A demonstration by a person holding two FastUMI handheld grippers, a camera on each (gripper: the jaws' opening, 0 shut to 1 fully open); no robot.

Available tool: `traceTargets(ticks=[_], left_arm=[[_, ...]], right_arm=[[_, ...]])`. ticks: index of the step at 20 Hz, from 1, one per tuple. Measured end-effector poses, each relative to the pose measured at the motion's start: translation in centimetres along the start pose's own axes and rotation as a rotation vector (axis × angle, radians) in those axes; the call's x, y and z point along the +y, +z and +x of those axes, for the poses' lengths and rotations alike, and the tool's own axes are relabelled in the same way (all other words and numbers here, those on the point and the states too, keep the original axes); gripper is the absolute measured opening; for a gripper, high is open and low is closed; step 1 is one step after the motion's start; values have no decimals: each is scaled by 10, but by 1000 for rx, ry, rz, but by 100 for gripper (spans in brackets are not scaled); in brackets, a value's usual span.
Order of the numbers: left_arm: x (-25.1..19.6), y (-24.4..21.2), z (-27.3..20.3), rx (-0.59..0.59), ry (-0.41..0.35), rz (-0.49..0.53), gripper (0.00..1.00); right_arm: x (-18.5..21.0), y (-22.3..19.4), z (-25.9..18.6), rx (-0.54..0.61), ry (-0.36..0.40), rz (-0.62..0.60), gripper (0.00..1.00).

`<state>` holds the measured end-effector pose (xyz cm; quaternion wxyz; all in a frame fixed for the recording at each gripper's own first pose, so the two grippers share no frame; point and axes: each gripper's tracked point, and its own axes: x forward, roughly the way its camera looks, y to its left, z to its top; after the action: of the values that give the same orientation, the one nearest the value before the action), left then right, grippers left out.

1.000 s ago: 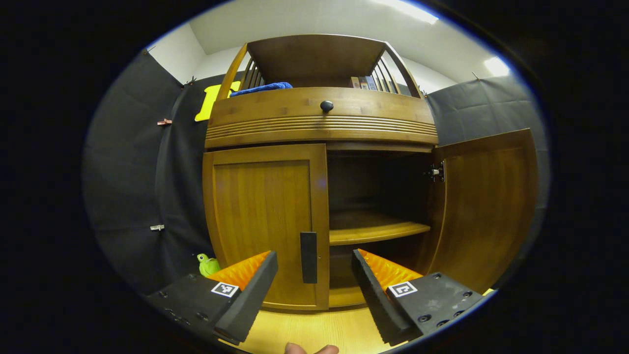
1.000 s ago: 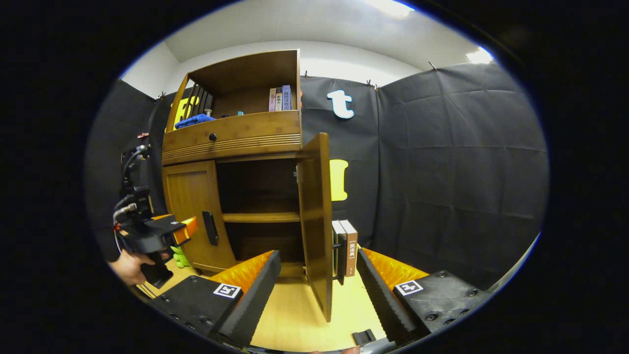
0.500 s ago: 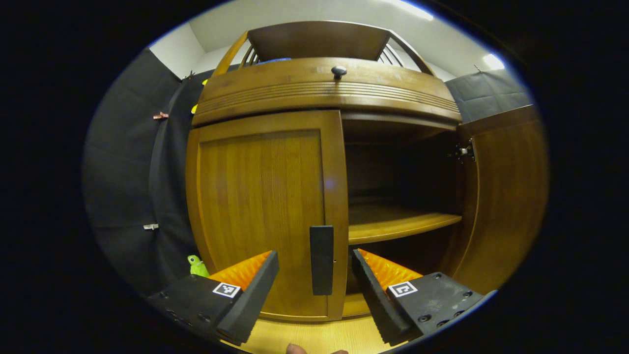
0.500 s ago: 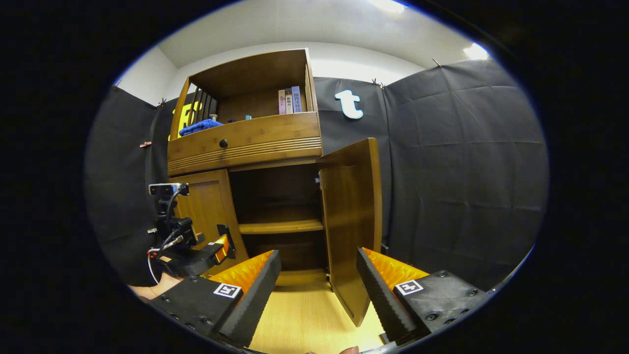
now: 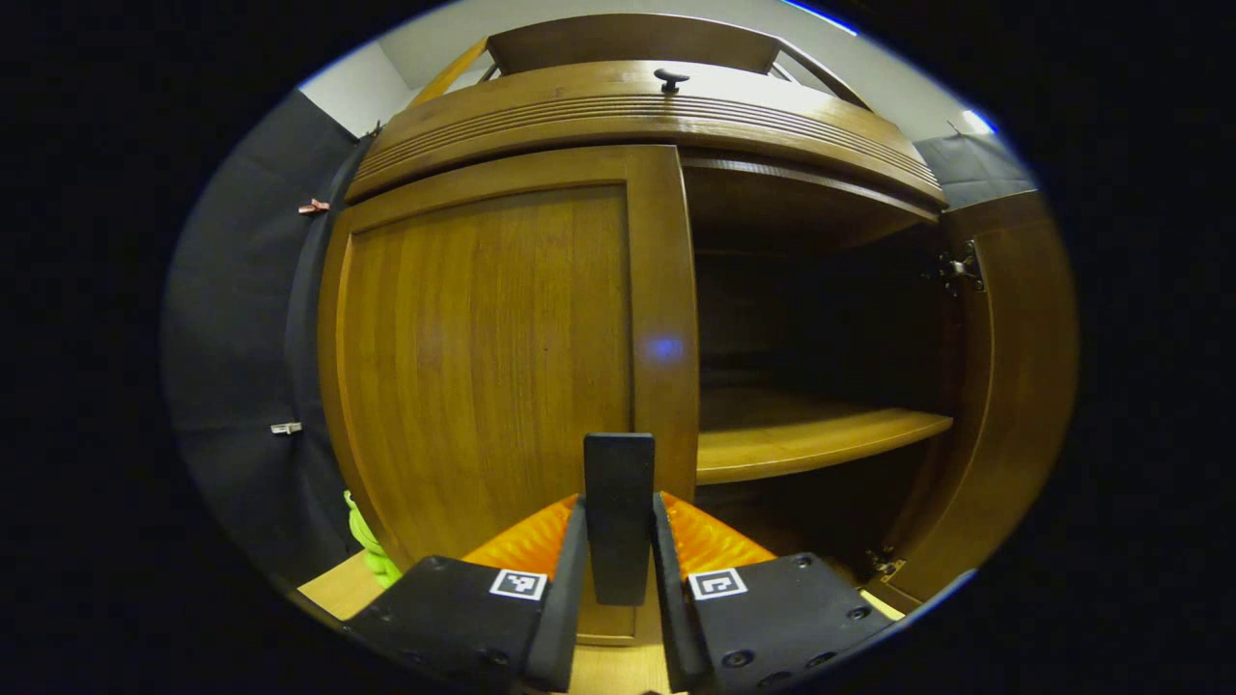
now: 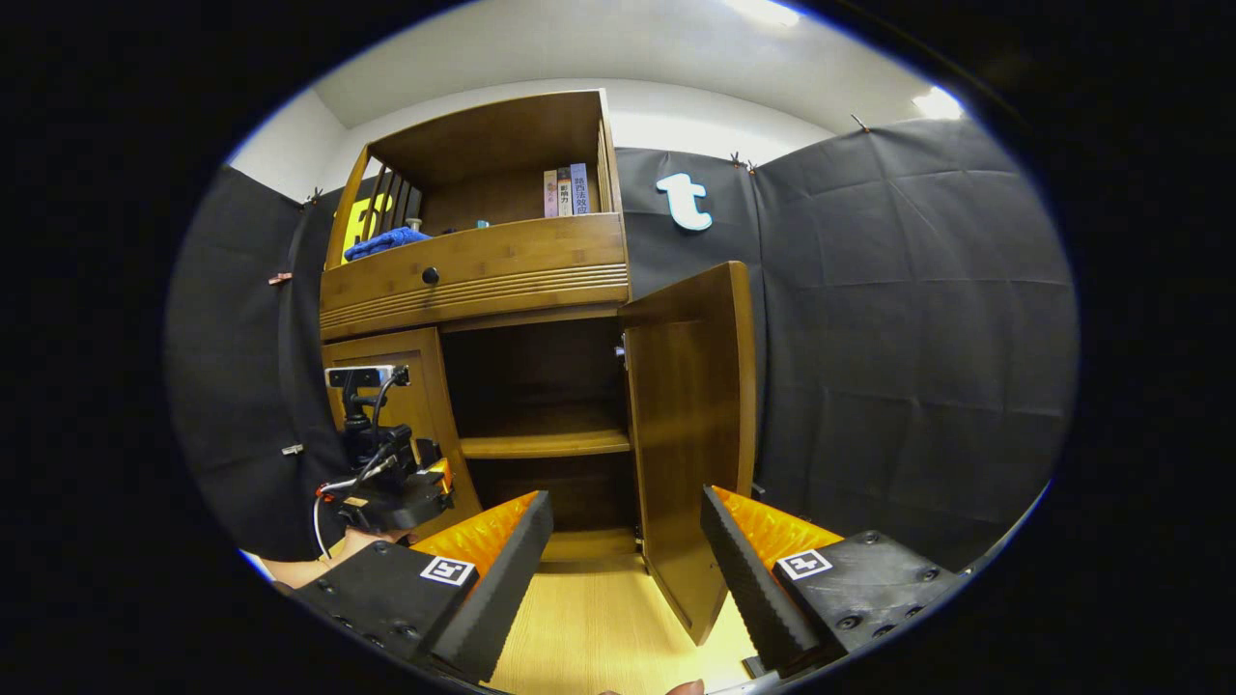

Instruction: Open the right door of the double-door shoe cabinet with the right hand, and open the left door with the left hand.

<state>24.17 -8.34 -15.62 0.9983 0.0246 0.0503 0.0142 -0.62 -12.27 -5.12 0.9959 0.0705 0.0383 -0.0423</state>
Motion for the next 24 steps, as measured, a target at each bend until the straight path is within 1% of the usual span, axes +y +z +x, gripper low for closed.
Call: traceTargets(ticks=[5,6,8,9,11,14,15,16,19,21,24], left_arm=[[1,-2,0,41,41,4,34],[1,-1,-2,45,40,4,32],[2,-2,-7,55,36,6,32],[3,-3,-11,57,35,5,32],[6,-3,-19,61,37,3,31],[15,-5,-44,60,53,-2,30],[18,-5,-55,61,57,1,31],[21,-5,-64,64,63,1,31],[32,-6,-86,66,72,-13,30],[40,-7,-100,69,74,-13,29],[56,-8,-125,72,80,-10,28]], right_arm=[[3,4,4,5,56,25,98],[4,4,2,8,71,31,98],[8,4,-2,7,102,34,97],[9,4,-3,8,116,29,92],[11,4,-6,6,139,21,94],[10,5,-10,5,158,21,100],[10,5,-12,6,159,20,100],[9,6,-14,4,162,20,98],[9,9,-18,-1,167,28,98],[11,9,-20,-1,170,38,100],[18,10,-25,-4,180,36,100]])
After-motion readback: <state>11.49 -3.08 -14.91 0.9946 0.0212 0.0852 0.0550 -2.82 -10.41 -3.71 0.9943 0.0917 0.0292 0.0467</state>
